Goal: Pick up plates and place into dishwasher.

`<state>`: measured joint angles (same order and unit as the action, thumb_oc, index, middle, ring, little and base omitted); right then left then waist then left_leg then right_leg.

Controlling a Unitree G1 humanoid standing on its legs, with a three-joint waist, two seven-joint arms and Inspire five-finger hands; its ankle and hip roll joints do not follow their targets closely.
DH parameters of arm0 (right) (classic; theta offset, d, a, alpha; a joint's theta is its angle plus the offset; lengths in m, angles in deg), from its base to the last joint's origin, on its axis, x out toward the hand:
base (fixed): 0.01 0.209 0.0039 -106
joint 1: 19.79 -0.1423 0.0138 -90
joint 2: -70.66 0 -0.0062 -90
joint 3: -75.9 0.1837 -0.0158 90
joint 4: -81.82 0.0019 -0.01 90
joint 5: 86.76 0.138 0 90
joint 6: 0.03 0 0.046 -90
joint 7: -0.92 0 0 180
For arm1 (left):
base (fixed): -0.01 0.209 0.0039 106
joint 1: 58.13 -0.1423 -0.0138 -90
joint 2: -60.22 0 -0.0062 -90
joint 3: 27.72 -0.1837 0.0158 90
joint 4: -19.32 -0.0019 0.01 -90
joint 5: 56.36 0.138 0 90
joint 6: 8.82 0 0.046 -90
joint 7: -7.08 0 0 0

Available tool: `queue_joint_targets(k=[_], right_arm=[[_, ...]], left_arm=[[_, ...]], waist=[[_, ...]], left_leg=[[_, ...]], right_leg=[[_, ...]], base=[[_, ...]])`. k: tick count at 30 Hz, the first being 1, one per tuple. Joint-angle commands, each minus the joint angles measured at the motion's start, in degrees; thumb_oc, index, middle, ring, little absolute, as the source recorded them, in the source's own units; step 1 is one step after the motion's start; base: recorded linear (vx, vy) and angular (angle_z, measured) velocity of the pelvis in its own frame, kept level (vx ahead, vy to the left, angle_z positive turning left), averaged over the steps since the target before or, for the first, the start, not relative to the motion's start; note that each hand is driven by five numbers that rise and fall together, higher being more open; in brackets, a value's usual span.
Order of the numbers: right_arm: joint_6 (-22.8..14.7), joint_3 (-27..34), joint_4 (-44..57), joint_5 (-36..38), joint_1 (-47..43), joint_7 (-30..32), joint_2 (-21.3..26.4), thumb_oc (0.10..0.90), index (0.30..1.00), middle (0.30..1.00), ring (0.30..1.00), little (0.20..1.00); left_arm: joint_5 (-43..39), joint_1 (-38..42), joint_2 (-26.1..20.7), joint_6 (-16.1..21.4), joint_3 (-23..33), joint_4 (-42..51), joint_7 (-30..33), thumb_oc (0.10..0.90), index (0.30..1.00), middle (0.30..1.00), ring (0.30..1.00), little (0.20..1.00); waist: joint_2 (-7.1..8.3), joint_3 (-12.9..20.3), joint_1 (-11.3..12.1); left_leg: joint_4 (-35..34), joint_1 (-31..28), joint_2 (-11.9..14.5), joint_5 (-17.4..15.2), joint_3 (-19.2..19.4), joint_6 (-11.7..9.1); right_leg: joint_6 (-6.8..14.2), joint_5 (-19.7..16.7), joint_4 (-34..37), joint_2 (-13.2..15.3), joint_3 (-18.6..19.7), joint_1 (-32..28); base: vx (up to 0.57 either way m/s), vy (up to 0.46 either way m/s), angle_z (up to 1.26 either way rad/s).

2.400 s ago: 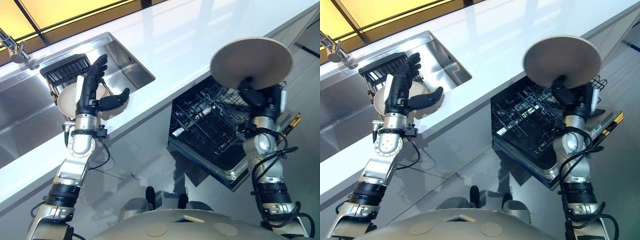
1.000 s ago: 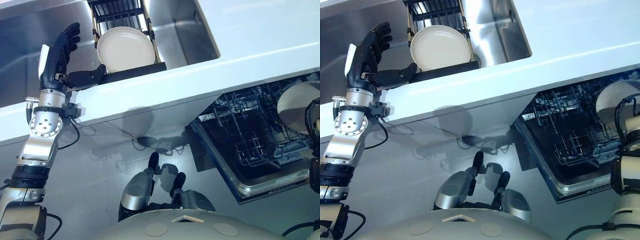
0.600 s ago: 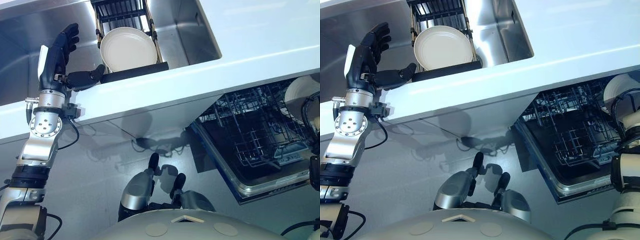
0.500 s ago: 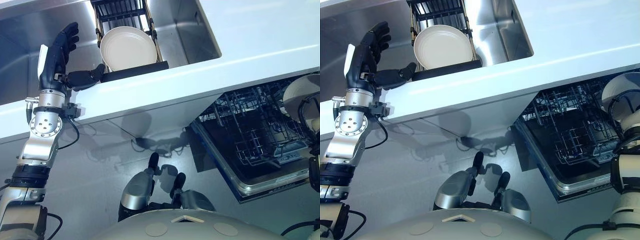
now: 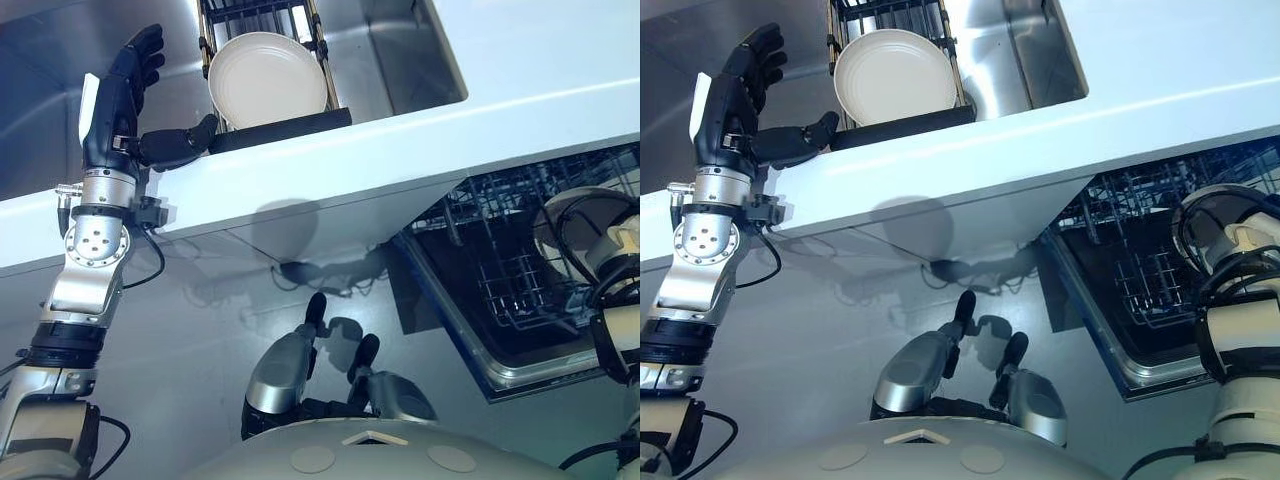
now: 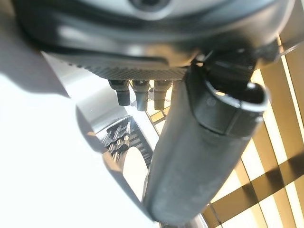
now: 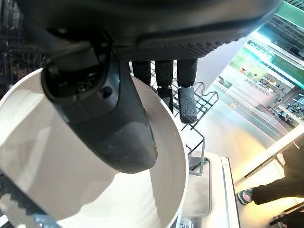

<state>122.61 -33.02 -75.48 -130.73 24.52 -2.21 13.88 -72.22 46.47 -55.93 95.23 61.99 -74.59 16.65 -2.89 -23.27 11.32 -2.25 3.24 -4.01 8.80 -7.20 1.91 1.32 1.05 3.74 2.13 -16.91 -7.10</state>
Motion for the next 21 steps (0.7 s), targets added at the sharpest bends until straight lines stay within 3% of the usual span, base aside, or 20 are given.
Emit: queue_joint_targets(k=[1, 4, 5, 6, 13, 17, 21], right_arm=[[2.8, -6.8, 0.6, -4.1, -5.1, -0.2, 5.3, 0.1, 0.3, 0.3, 0.3, 0.2], [2.3, -7.1, 0.2, -3.0, -5.4, -0.7, 4.7, 0.1, 0.3, 0.3, 0.3, 0.2], [1.9, -6.8, 0.1, -2.5, -5.4, -0.9, 4.6, 0.597, 0.726, 0.726, 0.726, 0.697], [1.7, -6.6, 0.1, -1.9, -5.3, -0.8, 4.7, 0.8, 0.9, 0.9, 0.9, 0.9], [-3.8, -0.9, 5.2, 15.4, -1.8, 7.0, 4.8, 0.8, 0.9, 0.9, 0.9, 0.9], [-4.7, 5.4, 20.0, 24.3, 3.6, 12.0, 5.8, 0.8, 0.9, 0.9, 0.9, 0.9], [-6.9, 18.4, 39.8, 24.2, 17.2, 15.3, 4.0, 0.8, 0.9, 0.9, 0.9, 0.9]], left_arm=[[-1.2, -0.4, 1.2, 3.6, 0.1, 1.6, 1.3, 0.8, 0.9, 0.9, 0.9, 0.9], [-0.9, -0.5, 1.6, 3.4, -0.1, 2.3, 1.3, 0.8, 0.9, 0.9, 0.9, 0.9], [-1.0, -0.5, 1.6, 3.4, 0.0, 2.4, 1.3, 0.8, 0.9, 0.9, 0.9, 0.9], [-1.1, -0.6, 1.5, 3.4, 0.2, 2.5, 1.2, 0.8, 0.9, 0.9, 0.9, 0.9], [-0.5, -2.3, 1.7, 3.0, 1.6, 3.8, 0.4, 0.8, 0.9, 0.9, 0.9, 0.9], [0.7, -5.0, 2.5, 3.2, 3.1, 4.5, 0.5, 0.8, 0.9, 0.9, 0.9, 0.9], [3.2, -9.4, 4.8, 3.4, 6.2, 5.6, 0.8, 0.8, 0.9, 0.9, 0.9, 0.9]], waist=[[0.24, 2.5, 1.1], [0.22, 2.1, 1.4], [0.24, 2.0, 1.4], [0.24, 1.9, 1.4], [0.68, 1.8, 1.0], [1.5, 2.6, -0.3], [2.12, 4.0, -2.9]], left_leg=[[5.9, 1.5, 0.2, -7.4, 1.8, -1.2], [5.9, 1.6, 0.1, -7.3, 2.0, -1.0], [5.9, 1.6, 0.0, -7.3, 2.1, -0.9], [5.8, 1.6, 0.0, -7.3, 2.2, -0.9], [4.5, 0.1, 0.0, -7.5, 2.8, -0.3], [3.9, -1.7, 0.1, -8.2, 3.4, 0.0], [2.9, -4.1, 0.3, -9.1, 4.7, 0.4]], right_leg=[[0.3, 4.9, -14.4, 0.2, 2.7, 9.8], [0.5, 4.5, -14.4, 0.4, 2.8, 10.1], [0.6, 4.3, -14.3, 0.5, 2.8, 10.2], [0.7, 4.2, -14.3, 0.5, 2.8, 10.2], [1.3, 3.7, -14.5, 0.6, 3.2, 10.1], [1.7, 3.9, -14.6, 0.6, 3.6, 9.1], [2.4, 4.1, -14.7, 0.4, 4.4, 8.0]], base=[[-0.01, 0.06, -0.01], [-0.01, 0.042, -0.03], [-0.02, 0.031, -0.02], [-0.02, 0.033, 0.0], [0.0, 0.02, -0.01], [0.07, 0.031, -0.08], [0.08, 0.051, -0.11]])
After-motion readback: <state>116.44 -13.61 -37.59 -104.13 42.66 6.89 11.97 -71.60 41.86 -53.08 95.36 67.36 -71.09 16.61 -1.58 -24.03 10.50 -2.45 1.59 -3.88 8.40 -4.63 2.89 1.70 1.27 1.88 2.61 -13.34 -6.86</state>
